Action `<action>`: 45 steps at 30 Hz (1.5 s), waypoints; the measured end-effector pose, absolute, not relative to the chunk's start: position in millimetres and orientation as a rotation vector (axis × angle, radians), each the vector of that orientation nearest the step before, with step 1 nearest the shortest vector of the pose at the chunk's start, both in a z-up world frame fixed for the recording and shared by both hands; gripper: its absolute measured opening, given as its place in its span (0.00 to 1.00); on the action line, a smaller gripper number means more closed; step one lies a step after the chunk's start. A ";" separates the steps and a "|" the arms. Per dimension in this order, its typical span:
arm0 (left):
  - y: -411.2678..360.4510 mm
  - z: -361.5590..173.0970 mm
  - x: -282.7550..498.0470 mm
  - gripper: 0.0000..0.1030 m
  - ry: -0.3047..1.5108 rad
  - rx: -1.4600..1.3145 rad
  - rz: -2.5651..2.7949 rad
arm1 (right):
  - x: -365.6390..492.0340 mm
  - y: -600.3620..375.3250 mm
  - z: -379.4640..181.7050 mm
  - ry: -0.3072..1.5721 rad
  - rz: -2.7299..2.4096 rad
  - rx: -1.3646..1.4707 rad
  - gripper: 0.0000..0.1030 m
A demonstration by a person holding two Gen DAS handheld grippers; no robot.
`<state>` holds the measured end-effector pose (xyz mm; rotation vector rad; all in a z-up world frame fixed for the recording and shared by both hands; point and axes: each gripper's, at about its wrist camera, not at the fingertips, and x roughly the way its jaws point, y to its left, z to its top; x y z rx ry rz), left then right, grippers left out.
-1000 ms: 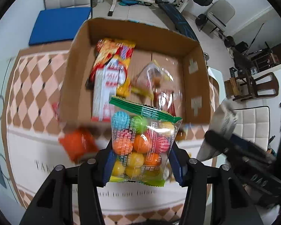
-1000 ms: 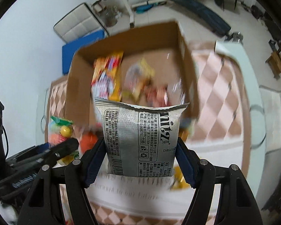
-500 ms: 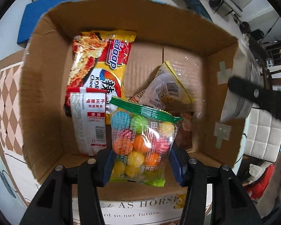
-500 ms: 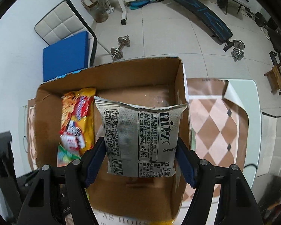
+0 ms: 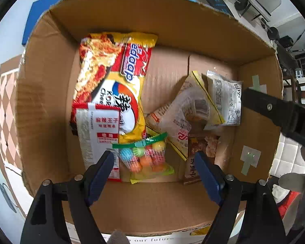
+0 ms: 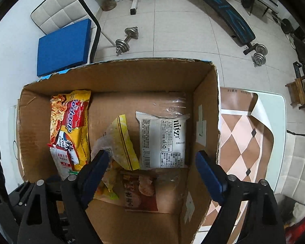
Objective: Organize snacks
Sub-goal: 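Lower the candy bag with the left tool while the right tool drops the biscuit pack into the box, then grasp the white wrapped pack with the left tool while the right tool grasps the yellow bag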
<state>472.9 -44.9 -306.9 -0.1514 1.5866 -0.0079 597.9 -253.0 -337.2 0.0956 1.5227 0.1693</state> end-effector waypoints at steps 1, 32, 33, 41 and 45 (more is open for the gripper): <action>-44.8 -303.5 472.5 0.78 1.578 -0.145 0.000 | 597.2 -253.9 -336.0 1.521 0.166 0.100 0.87; 1.2 -269.4 285.8 0.93 1.380 0.169 0.002 | 358.7 -282.4 -310.2 1.499 0.096 0.265 0.93; 1.8 -283.4 277.8 0.93 1.413 0.194 -0.008 | 349.5 -286.0 -323.6 1.529 0.080 0.275 0.93; -16.3 -354.0 258.0 0.93 1.502 0.486 -0.124 | 322.1 -296.2 -384.7 1.644 0.012 0.269 0.93; -30.4 -381.1 262.2 0.93 1.530 0.636 -0.205 | 321.6 -297.4 -397.1 1.676 0.002 0.247 0.94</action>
